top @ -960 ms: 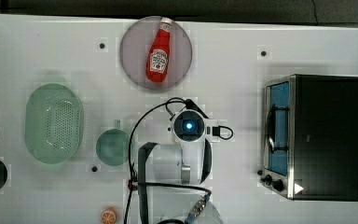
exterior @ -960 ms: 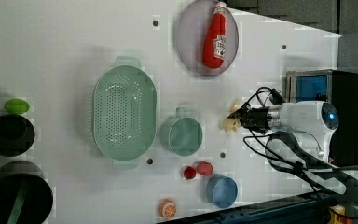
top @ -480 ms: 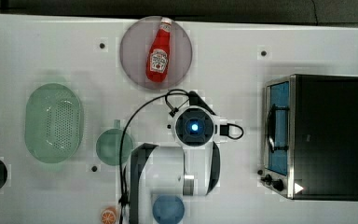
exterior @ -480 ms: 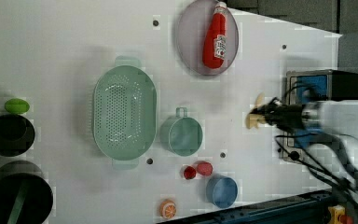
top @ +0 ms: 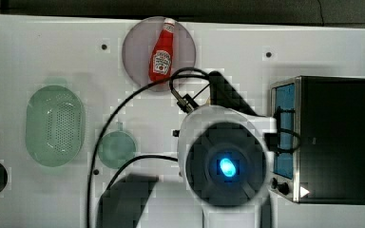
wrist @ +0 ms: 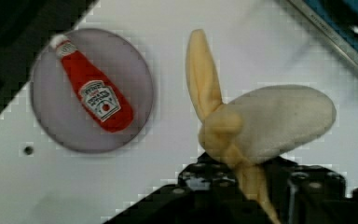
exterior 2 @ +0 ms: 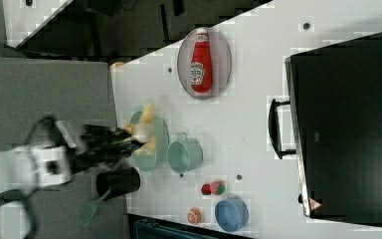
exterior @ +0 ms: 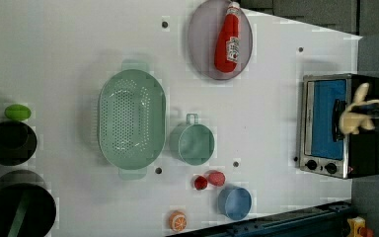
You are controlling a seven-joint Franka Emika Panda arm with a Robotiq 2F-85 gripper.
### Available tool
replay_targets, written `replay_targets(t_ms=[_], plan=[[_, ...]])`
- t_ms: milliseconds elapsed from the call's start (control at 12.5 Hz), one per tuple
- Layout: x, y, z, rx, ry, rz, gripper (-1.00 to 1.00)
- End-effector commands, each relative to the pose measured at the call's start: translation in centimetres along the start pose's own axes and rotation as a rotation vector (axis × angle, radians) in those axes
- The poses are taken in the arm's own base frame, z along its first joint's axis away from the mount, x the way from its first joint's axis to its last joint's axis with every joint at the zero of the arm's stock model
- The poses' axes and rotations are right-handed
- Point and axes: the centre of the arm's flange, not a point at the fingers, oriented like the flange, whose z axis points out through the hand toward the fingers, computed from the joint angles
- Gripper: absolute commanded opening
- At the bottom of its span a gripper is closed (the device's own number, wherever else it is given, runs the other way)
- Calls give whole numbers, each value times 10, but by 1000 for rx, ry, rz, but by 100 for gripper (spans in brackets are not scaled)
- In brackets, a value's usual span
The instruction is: Pick banana from table and place on oven.
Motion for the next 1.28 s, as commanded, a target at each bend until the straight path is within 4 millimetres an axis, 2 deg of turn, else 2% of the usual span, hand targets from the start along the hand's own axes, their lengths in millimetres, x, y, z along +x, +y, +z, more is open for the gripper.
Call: replay_targets(t_ms=[80, 240, 480, 800, 1280], plan=[[19, 2, 15, -105, -96, 56, -47], [47, 10, 0, -81, -75, 102, -47], [95, 48, 9, -84, -84, 131, -47], [149, 117, 43, -121, -111, 91, -47], [223, 210, 106, -162, -34, -128, -47]])
